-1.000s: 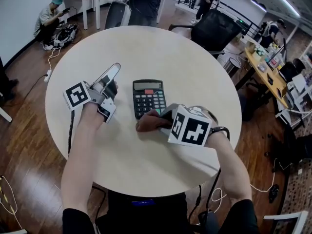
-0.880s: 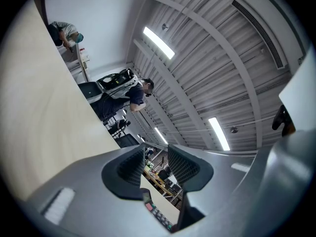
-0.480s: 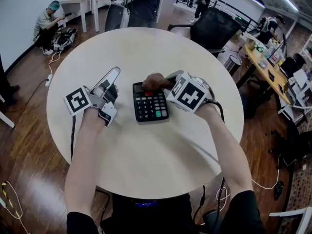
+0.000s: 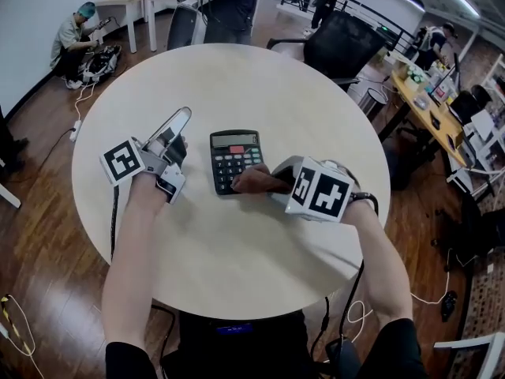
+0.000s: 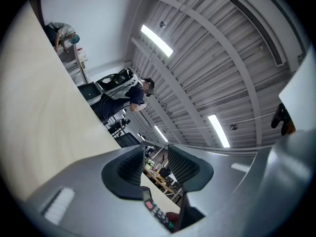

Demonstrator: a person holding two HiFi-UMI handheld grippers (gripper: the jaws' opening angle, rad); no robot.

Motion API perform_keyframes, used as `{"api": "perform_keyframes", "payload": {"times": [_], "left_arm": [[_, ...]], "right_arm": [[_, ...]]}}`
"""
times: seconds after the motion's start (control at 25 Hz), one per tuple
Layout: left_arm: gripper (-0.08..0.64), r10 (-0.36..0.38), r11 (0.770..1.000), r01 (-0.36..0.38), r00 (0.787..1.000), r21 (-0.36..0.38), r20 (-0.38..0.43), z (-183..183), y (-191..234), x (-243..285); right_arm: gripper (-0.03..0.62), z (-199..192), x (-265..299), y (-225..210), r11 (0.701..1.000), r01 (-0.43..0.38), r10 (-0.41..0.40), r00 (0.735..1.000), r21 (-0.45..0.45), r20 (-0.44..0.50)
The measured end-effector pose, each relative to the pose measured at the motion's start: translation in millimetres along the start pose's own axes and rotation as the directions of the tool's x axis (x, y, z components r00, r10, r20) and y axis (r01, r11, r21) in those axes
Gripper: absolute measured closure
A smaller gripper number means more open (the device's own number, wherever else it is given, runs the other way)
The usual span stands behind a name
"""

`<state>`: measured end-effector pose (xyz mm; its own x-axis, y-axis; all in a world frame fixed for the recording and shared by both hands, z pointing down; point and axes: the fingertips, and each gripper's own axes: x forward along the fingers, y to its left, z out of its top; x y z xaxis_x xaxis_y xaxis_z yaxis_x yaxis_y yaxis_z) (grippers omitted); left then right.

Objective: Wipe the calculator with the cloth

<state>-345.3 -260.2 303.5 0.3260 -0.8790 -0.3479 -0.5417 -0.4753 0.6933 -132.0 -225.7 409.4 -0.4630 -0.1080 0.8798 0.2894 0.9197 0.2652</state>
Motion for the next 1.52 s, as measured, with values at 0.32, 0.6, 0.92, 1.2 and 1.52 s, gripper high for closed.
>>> {"api": "perform_keyframes", "payload": {"times": [0.32, 0.6, 0.92, 1.2, 1.52], "left_arm": [[0.431, -0.014, 1.000, 0.015, 1.000, 0.010, -0.025, -2.0, -5.6, 6.5], [0.507, 0.087, 0.970, -0.015, 0.953, 0.243, -0.290, -36.6, 0.1, 7.0], [0.469, 0.145, 0.948, 0.029, 0.846, 0.317, -0.513, -57.5, 17.6, 4.5], [0.375, 0.102, 0.958, 0.093, 0.773, 0.271, -0.627, -76.0, 16.5, 25.8], [0.330, 0.221, 0.872, 0.203, 0.648, 0.445, -0.729, -95.5, 31.6, 34.2]], "right_arm": [[0.503, 12.3, -22.5, -87.0, 0.957, 0.205, -0.235, 0.963, 0.204, 0.133], [0.503, 8.9, 17.1, -103.3, 0.959, 0.204, -0.220, 0.973, 0.197, 0.066], [0.503, -19.5, -9.8, 28.4, 0.993, -0.118, 0.118, 0.993, -0.011, 0.001], [0.503, -27.3, -32.3, -79.1, 0.943, 0.253, -0.259, 0.966, 0.215, 0.000], [0.503, -38.9, 21.0, -146.9, 0.893, 0.407, -0.391, 0.913, 0.191, -0.116]]}}
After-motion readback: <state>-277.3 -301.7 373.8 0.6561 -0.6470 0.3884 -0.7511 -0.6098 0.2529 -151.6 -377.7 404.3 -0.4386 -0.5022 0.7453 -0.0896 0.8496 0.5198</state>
